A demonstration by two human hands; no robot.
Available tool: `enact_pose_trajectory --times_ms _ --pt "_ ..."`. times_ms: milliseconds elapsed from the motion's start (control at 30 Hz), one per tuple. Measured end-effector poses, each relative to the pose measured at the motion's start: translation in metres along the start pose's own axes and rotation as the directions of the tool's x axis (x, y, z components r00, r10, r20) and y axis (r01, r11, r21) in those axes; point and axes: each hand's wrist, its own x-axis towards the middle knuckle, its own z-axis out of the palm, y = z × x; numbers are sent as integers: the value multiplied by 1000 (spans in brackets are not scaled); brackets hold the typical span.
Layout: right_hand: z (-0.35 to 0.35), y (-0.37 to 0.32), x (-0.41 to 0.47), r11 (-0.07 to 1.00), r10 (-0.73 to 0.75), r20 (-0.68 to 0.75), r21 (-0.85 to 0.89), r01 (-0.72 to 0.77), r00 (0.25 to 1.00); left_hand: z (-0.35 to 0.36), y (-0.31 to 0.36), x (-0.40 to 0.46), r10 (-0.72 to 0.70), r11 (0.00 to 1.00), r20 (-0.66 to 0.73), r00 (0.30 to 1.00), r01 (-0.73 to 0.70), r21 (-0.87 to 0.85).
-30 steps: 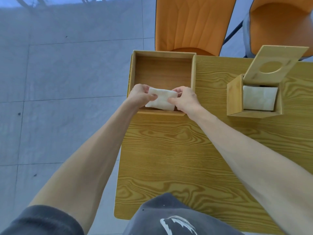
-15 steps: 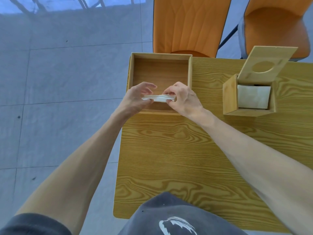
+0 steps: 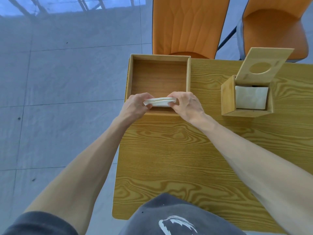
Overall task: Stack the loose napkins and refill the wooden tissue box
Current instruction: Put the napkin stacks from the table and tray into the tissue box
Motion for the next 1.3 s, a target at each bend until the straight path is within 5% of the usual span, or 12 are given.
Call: enact_pose_trajectory --times_ms 467,1300 --pt "-58 46 -48 992 47 -219 127 -20 975 25 81 -11 -49 922 -102 994 5 -386" --pt "-158 199 -101 959 223 -390 250 -130 893 153 234 4 -65 913 -198 978 -22 -408"
